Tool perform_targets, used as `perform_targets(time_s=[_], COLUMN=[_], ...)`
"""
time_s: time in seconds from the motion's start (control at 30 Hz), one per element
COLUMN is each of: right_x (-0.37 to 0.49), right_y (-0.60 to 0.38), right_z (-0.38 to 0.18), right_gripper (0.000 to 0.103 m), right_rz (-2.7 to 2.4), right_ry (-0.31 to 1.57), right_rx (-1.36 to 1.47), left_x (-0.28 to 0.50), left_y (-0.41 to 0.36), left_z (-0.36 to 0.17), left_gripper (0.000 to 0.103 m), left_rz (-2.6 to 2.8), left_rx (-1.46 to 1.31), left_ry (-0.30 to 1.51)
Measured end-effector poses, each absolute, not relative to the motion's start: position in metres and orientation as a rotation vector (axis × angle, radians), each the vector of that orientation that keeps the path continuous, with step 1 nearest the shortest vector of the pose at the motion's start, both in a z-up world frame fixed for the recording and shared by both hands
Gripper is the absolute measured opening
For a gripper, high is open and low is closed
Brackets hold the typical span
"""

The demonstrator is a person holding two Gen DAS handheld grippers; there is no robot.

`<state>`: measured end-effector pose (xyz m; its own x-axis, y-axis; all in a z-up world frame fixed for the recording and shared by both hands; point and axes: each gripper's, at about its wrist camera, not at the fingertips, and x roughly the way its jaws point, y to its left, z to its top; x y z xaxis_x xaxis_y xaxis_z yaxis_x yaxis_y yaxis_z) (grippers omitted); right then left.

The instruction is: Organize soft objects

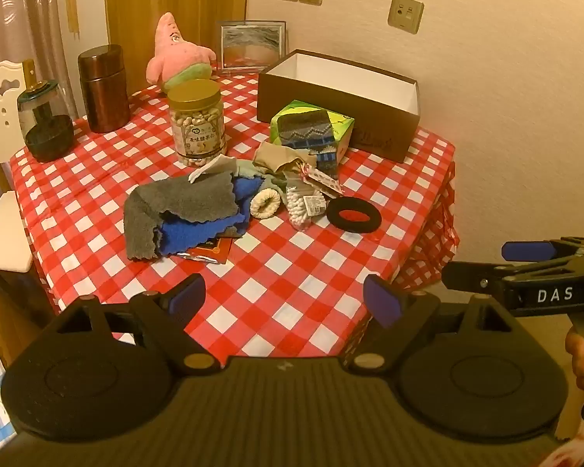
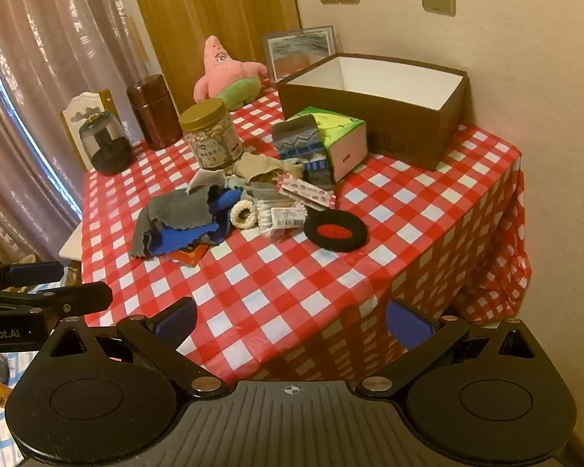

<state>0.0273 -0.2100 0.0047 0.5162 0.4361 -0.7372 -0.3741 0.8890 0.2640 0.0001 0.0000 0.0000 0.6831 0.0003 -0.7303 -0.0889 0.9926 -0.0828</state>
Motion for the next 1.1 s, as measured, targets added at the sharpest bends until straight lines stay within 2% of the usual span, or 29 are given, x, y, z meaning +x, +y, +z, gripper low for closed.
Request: perform_targets(time_s=[1.1], right_x=[0.0272], right_y=[-0.2065], right_z=[0.0049], right_gripper=[0.103], right_rz=[0.488], right_ry=[0.907], right_rx=[0.068], left_x=[-0.0003], left_y=[0.0048], left_z=[-0.0029], left_gripper=[0.087], left_rz=[0.057], left_rx=[-0.124], left_ry=[0.815])
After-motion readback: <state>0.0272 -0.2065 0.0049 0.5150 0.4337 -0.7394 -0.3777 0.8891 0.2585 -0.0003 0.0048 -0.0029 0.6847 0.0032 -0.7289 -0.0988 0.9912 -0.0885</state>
